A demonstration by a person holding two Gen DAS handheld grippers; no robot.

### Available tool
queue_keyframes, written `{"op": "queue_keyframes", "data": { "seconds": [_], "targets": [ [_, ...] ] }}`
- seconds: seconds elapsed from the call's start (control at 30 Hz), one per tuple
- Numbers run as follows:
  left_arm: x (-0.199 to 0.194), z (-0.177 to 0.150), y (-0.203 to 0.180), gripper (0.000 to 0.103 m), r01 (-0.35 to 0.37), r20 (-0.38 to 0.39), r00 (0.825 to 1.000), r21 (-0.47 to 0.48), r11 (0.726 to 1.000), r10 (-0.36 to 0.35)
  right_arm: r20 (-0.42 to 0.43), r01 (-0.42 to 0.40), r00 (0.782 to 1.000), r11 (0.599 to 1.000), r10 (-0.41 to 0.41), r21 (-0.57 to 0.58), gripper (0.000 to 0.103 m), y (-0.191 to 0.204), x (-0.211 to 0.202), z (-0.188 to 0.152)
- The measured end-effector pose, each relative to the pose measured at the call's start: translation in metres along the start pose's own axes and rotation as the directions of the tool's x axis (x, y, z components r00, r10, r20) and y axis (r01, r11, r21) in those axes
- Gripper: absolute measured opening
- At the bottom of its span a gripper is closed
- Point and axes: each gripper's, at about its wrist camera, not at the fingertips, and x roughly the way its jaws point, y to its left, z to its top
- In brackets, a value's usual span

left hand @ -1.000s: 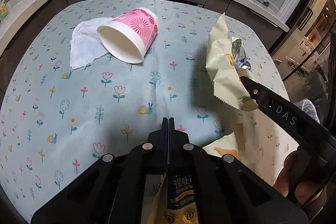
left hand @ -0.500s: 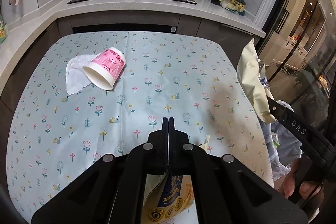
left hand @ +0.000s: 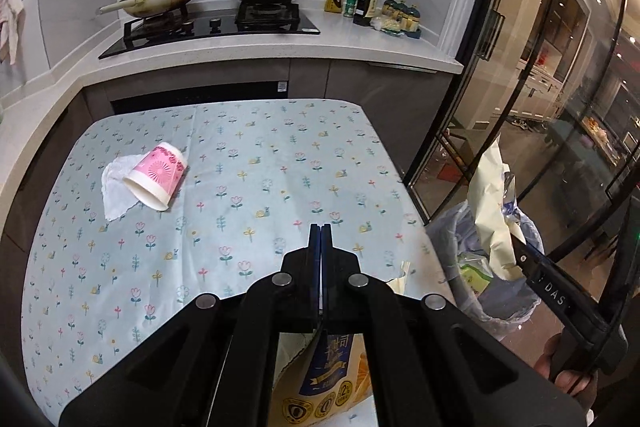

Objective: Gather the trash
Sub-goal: 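Carry both snack bags over the bin and open both grippers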

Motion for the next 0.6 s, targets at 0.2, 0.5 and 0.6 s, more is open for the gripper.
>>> {"op": "queue_keyframes", "data": {
  "seconds": [0.2,0.5,0.6],
  "targets": [
    [0.011,0.011,-0.060,0.000,0.071,0.007,0.997,0.056,0.996,-0.071,0.006,0.074,0.997,0.996,-0.075,0.057,0.030,-0.053,-0.018,-0.004],
    [0.043,0.021,-0.148,0.000,0.167,-0.018,0.986,0.119,0.979,-0.166,-0.009,0.153,0.988,0.979,-0.153,0.134,0.030,-0.121,-0.031,-0.010],
    [0.055,0.023,-0.169,0.000,0.188,-0.035,0.982,0.128,0.974,-0.185,-0.019,0.172,0.985,0.973,-0.172,0.153,0.030,-0.139,-0.031,-0.012]
  ]
}}
